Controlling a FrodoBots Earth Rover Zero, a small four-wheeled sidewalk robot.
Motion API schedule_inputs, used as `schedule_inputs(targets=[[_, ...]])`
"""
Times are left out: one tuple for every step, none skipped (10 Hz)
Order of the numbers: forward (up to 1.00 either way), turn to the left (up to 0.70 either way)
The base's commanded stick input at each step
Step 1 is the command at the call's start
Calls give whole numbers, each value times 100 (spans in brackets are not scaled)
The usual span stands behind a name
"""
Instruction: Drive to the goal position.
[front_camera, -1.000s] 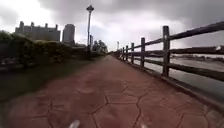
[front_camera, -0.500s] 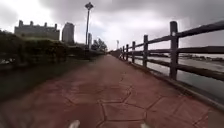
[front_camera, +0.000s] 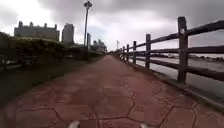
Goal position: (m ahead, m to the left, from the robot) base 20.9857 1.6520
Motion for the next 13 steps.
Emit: schedule_inputs(targets=[[70,0],[70,0],[70,0],[70,0],[70,0],[70,0],[70,0],[70,0],[70,0],[70,0],[70,0],[70,0],[70,0]])
